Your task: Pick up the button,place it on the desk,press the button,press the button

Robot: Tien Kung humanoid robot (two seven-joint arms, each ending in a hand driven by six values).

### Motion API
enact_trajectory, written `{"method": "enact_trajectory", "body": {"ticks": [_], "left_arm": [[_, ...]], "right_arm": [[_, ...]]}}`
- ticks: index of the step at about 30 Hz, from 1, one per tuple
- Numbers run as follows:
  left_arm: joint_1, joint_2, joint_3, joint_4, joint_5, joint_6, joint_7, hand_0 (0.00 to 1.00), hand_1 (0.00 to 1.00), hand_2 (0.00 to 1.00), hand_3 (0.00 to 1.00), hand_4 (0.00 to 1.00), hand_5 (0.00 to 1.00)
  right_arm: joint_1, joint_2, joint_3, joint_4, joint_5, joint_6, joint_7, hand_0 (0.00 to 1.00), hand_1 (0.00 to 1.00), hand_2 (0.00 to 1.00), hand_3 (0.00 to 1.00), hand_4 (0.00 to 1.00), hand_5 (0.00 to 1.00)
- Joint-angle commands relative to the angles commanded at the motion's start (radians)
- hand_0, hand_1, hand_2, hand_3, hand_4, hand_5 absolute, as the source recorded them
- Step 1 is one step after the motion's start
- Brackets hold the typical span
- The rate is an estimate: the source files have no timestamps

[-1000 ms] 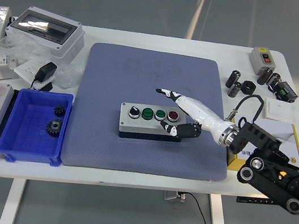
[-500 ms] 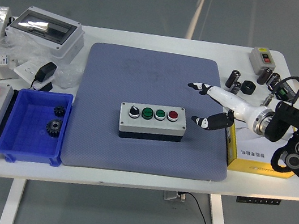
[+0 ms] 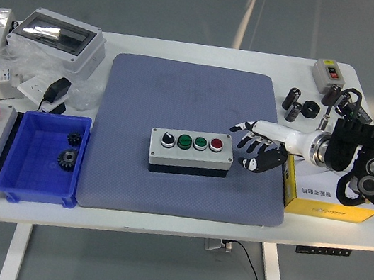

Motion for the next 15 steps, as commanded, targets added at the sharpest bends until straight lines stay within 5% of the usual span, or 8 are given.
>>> {"method": "enact_trajectory", "body": {"ticks": [15], "left_arm": [[-0.001,0.0,-0.004,0.0,0.008,-0.001,0.001,0.635,0.592,0.54,0.586,0.592,0.195]], "right_arm": [[0.013,0.042,-0.039,-0.032,0.015,-0.016,0.011,0.002,0.091,0.211,0.89,0.258,0.002]]}}
